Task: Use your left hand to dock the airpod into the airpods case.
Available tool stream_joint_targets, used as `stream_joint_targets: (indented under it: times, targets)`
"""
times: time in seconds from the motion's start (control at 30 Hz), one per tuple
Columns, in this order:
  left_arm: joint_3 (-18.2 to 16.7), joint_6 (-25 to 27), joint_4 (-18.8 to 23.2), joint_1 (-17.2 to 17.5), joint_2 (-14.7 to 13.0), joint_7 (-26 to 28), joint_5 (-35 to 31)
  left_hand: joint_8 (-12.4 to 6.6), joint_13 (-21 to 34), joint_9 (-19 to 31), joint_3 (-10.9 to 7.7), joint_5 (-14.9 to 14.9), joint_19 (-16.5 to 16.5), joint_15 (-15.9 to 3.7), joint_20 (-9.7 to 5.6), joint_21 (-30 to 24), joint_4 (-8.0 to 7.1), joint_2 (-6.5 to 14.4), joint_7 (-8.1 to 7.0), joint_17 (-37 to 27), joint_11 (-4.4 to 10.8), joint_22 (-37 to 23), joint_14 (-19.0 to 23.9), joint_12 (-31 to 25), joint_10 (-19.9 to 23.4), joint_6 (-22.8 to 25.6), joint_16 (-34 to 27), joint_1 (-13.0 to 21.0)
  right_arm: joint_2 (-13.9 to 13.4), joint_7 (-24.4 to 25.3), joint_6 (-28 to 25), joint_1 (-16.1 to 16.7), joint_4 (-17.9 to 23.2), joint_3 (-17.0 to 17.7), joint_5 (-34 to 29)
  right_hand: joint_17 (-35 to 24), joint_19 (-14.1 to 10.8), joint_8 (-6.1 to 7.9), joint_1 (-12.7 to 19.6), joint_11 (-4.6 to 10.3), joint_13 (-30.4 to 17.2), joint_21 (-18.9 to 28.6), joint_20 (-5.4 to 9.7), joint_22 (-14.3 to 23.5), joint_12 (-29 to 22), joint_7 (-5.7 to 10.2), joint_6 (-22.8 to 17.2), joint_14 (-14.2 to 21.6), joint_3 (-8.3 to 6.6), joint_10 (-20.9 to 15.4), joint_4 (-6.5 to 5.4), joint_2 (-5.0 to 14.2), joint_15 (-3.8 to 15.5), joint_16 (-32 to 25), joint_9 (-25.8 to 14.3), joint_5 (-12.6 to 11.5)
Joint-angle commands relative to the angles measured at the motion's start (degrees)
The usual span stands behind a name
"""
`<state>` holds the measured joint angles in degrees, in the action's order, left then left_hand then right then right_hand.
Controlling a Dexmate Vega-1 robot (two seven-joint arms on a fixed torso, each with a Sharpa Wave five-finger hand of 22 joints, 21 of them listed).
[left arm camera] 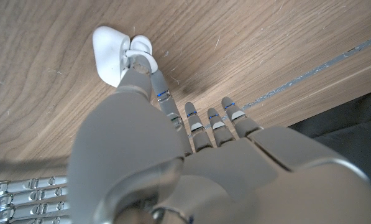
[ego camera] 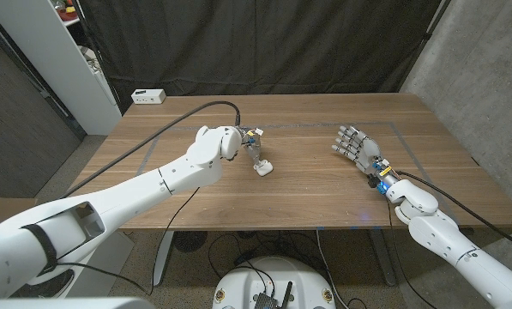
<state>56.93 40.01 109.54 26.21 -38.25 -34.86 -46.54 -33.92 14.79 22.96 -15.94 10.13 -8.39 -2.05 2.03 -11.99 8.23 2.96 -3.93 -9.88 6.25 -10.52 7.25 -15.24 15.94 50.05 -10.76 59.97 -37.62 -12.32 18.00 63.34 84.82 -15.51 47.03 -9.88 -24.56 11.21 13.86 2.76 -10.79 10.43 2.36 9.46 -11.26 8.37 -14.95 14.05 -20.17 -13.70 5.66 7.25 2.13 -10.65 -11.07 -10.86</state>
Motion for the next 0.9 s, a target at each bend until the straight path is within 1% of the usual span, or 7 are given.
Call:
stream_joint_targets:
  times: [0.03,0.23,0.47,0.53,0.73,0.9]
  targets:
    - [-0.5,0.0,0.4,0.6,0.0,-1.0,-0.1,-0.34,0.1,1.1,0.35,0.3,0.1,-4.53,-0.11,0.0,-0.14,0.9,-0.5,0.0,0.03,-0.3,-0.2,0.0,0.0,0.5,0.3,0.2,-0.1,0.1,0.1,0.3,0.2,0.1,-0.1,-0.1,0.2,0.02,-0.4,0.03,-0.3,0.4,-0.17,0.3,0.0,0.04,0.1,0.5,-0.38,-0.3,0.07,0.01,4.52,0.1,-0.1,-0.5]
    - [-0.7,-0.4,0.1,1.2,0.2,-0.1,0.1,-0.38,0.1,0.9,0.59,0.3,0.1,-4.64,-0.19,0.0,-0.14,0.9,-0.62,0.0,0.21,-0.3,-0.1,0.0,0.1,0.5,0.2,0.2,0.0,0.0,0.2,0.5,0.1,0.2,0.1,-0.1,0.3,0.04,-0.4,-0.21,-0.3,0.4,-0.18,0.3,0.0,0.1,0.1,0.5,-0.41,-0.3,0.08,-0.03,4.62,0.0,-0.1,-0.5]
    - [-0.7,-0.1,0.1,1.5,0.5,0.1,0.3,-0.34,0.2,0.8,0.93,0.3,0.0,-4.7,-0.26,-0.1,-0.17,0.9,-0.8,0.0,0.18,-0.3,0.0,0.0,0.2,0.3,0.2,0.2,0.0,-0.2,0.3,0.6,0.0,0.2,0.2,-0.1,0.3,0.04,-0.6,-0.11,-0.3,0.4,-0.19,0.3,0.1,0.12,0.1,0.5,-0.46,-0.3,0.06,-0.06,4.56,0.1,-0.1,-0.5]
    - [-0.7,0.0,0.1,1.6,0.6,0.6,0.3,-0.31,0.2,0.8,1.02,0.3,0.0,-4.71,-0.24,-0.1,-0.19,0.9,-0.75,0.0,0.39,-0.3,0.1,0.0,0.3,0.2,0.2,0.2,0.1,-0.3,0.3,0.5,-0.1,0.2,0.3,-0.1,0.3,0.05,-0.6,-0.09,-0.3,0.4,-0.2,0.3,0.1,0.08,0.0,0.5,-0.47,-0.3,0.05,-0.06,4.49,0.0,-0.1,-0.5]
    - [-0.7,0.3,0.3,2.0,0.8,1.2,0.1,-0.42,0.2,0.7,1.28,0.3,-0.1,-4.87,-0.25,-0.1,-0.24,0.9,-0.65,0.0,0.28,-0.3,0.4,-0.1,0.6,0.3,0.1,0.1,0.3,-1.0,0.4,0.3,-0.6,0.1,0.6,-0.1,0.3,0.07,-0.7,-0.16,-0.3,0.4,-0.21,0.3,0.1,0.13,0.0,0.5,-0.51,-0.3,0.05,-0.09,4.52,0.1,-0.1,-0.5]
    - [-0.6,0.8,0.6,2.0,0.8,0.9,0.1,-0.48,0.3,0.7,1.63,0.3,-0.1,-4.97,-0.35,-0.1,-0.32,0.7,-0.43,0.0,0.43,-0.3,0.6,-0.2,1.0,0.2,0.0,-0.1,0.3,-1.5,0.6,0.2,-0.9,0.1,0.7,-0.1,0.3,0.08,-0.7,-0.18,-0.3,0.4,-0.23,0.3,0.1,0.08,-0.1,0.5,-0.56,-0.3,0.06,-0.08,4.47,0.1,-0.1,-0.5]
